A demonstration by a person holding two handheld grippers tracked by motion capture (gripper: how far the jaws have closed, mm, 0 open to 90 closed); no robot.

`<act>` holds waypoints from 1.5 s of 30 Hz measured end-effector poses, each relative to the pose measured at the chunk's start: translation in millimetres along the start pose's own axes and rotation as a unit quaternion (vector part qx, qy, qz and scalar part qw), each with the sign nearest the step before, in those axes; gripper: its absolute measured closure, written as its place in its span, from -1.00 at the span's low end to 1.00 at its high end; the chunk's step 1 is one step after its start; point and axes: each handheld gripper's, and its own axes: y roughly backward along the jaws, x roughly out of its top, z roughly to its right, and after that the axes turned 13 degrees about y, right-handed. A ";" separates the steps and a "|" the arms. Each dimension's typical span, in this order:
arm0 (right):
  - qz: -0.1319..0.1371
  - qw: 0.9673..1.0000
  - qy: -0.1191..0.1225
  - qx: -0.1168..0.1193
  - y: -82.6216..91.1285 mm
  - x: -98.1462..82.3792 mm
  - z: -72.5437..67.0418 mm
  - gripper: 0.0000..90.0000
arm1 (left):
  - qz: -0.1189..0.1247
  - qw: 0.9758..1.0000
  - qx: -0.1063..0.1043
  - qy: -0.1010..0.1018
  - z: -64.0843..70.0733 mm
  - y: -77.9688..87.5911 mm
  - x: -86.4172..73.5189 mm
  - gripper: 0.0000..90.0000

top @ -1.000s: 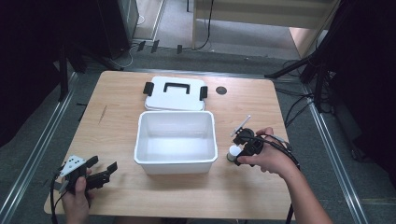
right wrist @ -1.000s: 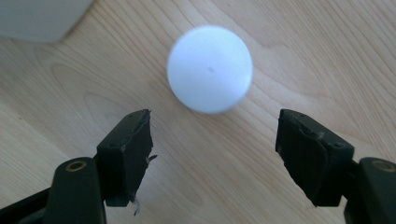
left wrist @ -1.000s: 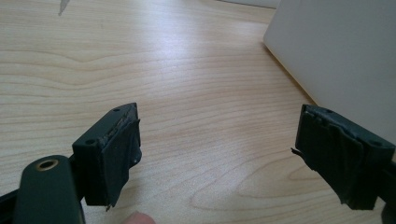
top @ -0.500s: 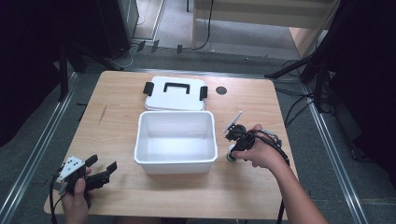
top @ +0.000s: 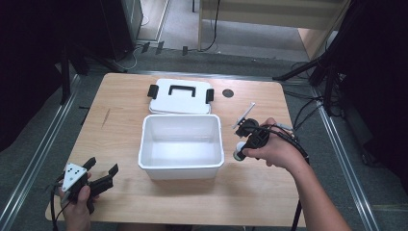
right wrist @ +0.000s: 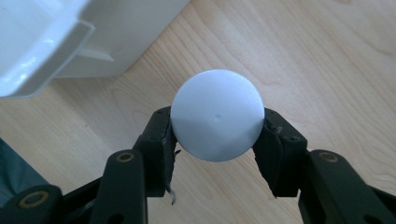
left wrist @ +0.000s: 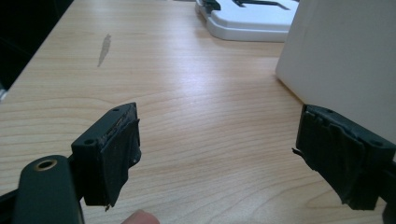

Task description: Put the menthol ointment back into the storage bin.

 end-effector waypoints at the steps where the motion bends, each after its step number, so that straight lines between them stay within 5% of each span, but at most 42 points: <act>1: 0.003 1.000 0.003 -0.003 5.8 0.7 0.1 0.16 | -0.002 1.000 0.003 -0.004 0.9 0.0 -0.1 -0.67; 13: 0.021 0.998 0.040 -0.032 67.2 22.4 -7.5 0.16 | -0.004 1.000 -0.005 0.005 -1.3 -0.2 0.7 -0.67; 22: 0.041 0.995 0.078 -0.036 82.1 53.1 -25.7 0.16 | -0.006 1.000 -0.010 0.012 -2.8 -0.3 1.0 -0.67; 34: 0.045 0.991 0.125 -0.012 61.3 82.3 -39.5 0.16 | -0.010 1.000 -0.018 0.020 -4.6 0.0 1.3 -0.67; 41: 0.019 0.992 0.128 0.000 16.0 94.0 -37.2 0.16 | -0.012 0.999 -0.018 0.024 -4.9 -0.5 1.5 -0.67; 45: -0.003 0.989 0.149 0.025 -4.7 94.4 -37.9 0.16 | -0.017 0.999 -0.021 0.026 -5.6 -0.4 1.6 -0.67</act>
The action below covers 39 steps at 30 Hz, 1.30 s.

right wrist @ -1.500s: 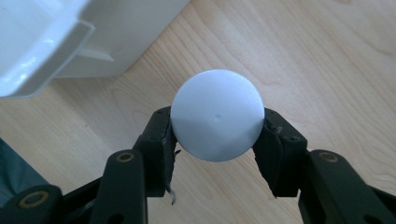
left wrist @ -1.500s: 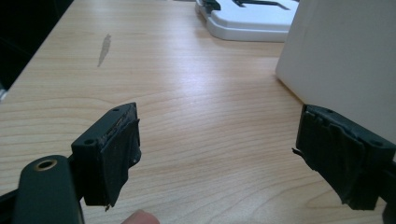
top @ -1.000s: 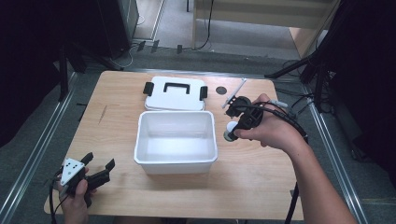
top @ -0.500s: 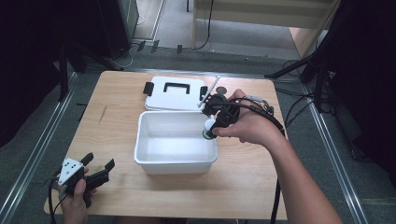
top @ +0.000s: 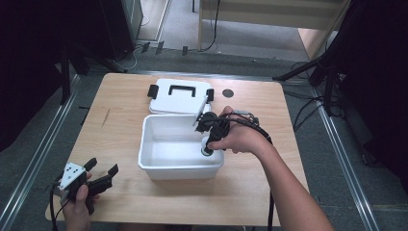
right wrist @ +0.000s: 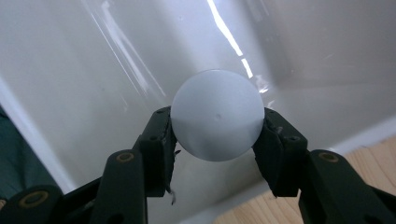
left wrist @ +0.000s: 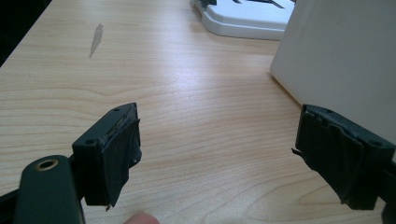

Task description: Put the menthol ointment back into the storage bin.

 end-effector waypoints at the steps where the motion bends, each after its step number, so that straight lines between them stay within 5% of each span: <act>1: 0.000 1.000 0.000 0.000 0.0 0.0 0.0 0.16 | 0.000 1.000 0.000 0.000 0.0 0.0 0.0 -0.67; 13: -0.034 0.998 0.046 -0.002 -26.7 6.5 -5.4 0.14 | -0.016 1.000 -0.011 0.002 0.9 -2.1 0.3 -0.66; 19: -0.032 0.999 0.044 -0.004 -25.5 6.2 -6.5 0.10 | -0.016 1.000 -0.013 0.005 0.3 -1.6 0.2 -0.66; 32: 0.039 0.999 0.019 -0.016 9.2 -4.3 -4.1 0.17 | -0.014 1.000 -0.014 0.007 -0.2 -1.2 0.2 -0.66; 39: 0.063 0.997 -0.011 -0.032 25.4 -27.5 -0.3 0.15 | -0.013 1.000 -0.013 0.008 -0.4 -1.4 0.2 -0.66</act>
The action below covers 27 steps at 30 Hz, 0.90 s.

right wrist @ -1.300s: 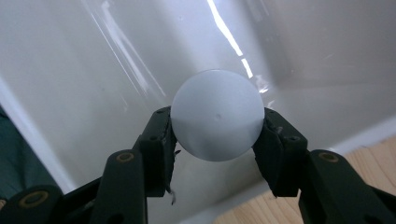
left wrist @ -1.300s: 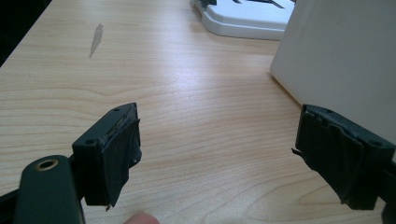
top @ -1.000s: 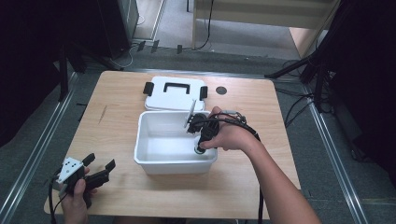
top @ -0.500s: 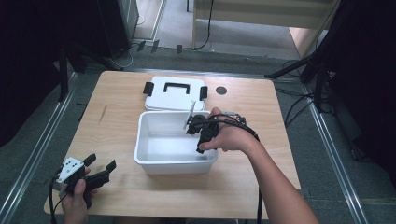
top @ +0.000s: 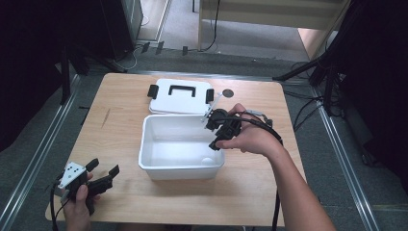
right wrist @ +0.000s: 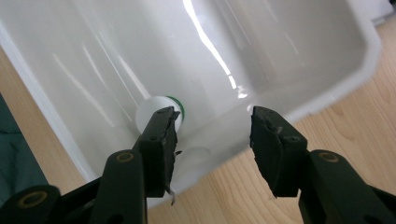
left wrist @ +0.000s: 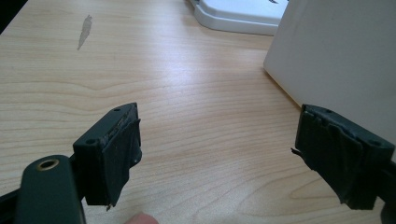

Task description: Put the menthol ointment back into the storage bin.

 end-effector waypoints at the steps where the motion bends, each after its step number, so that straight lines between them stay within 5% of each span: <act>1: 0.002 1.000 -0.007 -0.006 1.9 -4.7 2.2 0.14 | -0.001 1.000 0.000 -0.001 -0.1 0.1 0.1 -0.66; 9: 0.026 0.998 -0.052 -0.010 10.3 -39.1 10.9 0.10 | -0.003 1.000 0.002 -0.001 -0.1 0.0 0.2 -0.66; 19: 0.024 0.996 -0.089 0.014 -15.1 -76.8 6.8 0.06 | -0.011 1.000 -0.009 -0.001 0.6 -0.9 0.1 -0.66; 27: 0.019 0.995 -0.093 0.040 -37.8 -97.4 -2.5 0.00 | -0.011 1.000 -0.007 -0.001 0.4 -0.6 0.2 -0.66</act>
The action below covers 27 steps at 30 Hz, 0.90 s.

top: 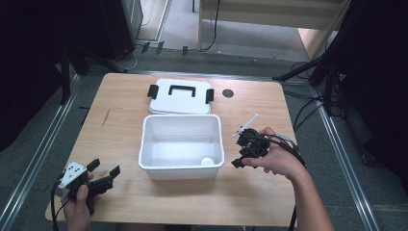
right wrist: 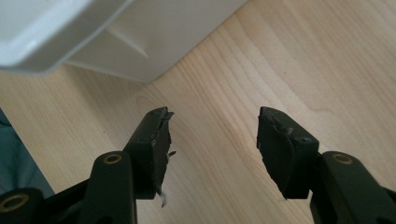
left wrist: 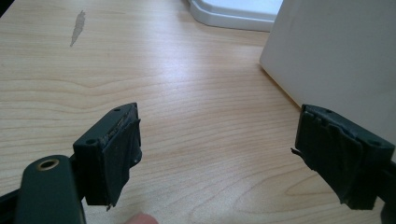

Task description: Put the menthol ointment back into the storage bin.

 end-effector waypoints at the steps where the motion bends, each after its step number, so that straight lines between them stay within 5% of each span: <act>1: 0.003 1.000 0.002 0.002 -1.9 -2.4 -0.4 0.00 | 0.000 1.000 0.000 0.000 0.0 0.0 0.0 -0.66; 9: 0.009 1.000 -0.013 0.002 -15.1 -20.1 -2.0 -0.02 | 0.000 1.000 0.001 0.001 -0.3 0.0 0.1 -0.66; 21: 0.002 0.999 -0.044 -0.031 -31.4 -51.8 -1.7 -0.08 | 0.000 1.000 0.003 0.002 -0.2 -0.1 0.1 -0.66; 27: 0.023 0.997 -0.047 -0.049 -33.0 -64.6 -4.0 -0.11 | 0.000 1.000 0.003 0.003 -0.2 -0.1 0.1 -0.66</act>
